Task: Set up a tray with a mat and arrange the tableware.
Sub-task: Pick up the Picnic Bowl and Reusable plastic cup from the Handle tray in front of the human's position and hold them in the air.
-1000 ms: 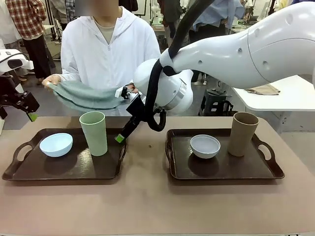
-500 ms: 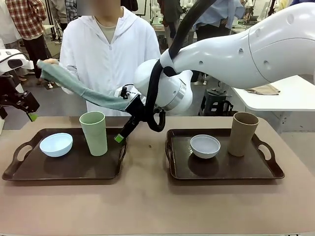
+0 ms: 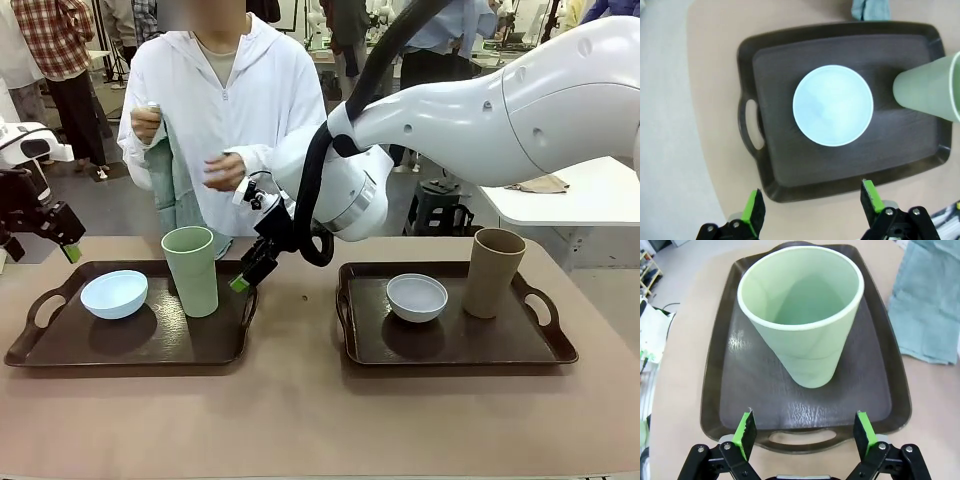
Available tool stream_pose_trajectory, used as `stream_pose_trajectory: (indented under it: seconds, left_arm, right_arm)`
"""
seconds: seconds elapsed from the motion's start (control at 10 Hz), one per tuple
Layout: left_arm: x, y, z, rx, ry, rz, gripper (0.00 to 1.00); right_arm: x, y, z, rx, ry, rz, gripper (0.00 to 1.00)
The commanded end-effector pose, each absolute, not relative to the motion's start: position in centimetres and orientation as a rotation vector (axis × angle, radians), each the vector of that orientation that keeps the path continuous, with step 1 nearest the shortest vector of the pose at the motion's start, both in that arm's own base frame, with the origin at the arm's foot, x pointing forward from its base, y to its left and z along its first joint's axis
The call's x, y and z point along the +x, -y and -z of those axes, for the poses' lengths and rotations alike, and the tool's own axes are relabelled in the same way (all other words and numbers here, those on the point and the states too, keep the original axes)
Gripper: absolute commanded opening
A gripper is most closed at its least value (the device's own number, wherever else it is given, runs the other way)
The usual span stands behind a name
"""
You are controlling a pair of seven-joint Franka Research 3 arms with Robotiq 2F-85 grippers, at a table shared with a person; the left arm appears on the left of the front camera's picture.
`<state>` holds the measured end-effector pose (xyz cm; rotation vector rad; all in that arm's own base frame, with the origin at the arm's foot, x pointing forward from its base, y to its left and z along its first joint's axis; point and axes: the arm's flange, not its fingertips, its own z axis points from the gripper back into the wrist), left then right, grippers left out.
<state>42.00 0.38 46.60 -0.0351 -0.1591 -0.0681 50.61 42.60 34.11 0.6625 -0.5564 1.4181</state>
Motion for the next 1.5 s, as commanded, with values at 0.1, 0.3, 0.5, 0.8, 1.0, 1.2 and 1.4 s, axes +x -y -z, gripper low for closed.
stream_pose_trajectory:
  seconds: [0.1, 0.3, 0.5, 0.8, 1.0, 1.2, 1.4]
  left_arm:
    - [42.9, -1.2, -44.8, -0.118, 0.193, 0.048, 1.0]
    - [43.6, -0.8, -43.9, -0.15, 0.208, 0.05, 1.0]
    - [44.1, -0.2, -43.0, -0.165, 0.208, 0.057, 1.0]
    - [44.2, -0.1, -42.2, -0.205, 0.251, 0.089, 1.0]
    - [44.6, 0.3, -41.5, -0.2, 0.263, 0.11, 1.0]
    - [45.5, 0.5, -40.4, -0.166, 0.234, 0.107, 1.0]
    - [46.1, 0.1, -39.5, -0.139, 0.212, 0.091, 1.0]
  right_arm:
    - [49.4, -41.8, -32.9, 0.735, 0.66, -1.481, 1.0]
    - [49.3, -42.0, -32.8, 0.742, 0.763, -1.562, 1.0]
    - [49.9, -42.3, -32.4, 0.715, 0.802, -1.542, 1.0]
    - [51.4, -42.8, -31.0, 0.706, 0.81, -1.485, 1.0]
    - [52.5, -43.7, -29.8, 0.723, 0.787, -1.462, 1.0]
    - [53.1, -44.6, -29.2, 0.733, 0.774, -1.462, 1.0]
    - [53.2, -45.5, -29.1, 0.743, 0.773, -1.478, 1.0]
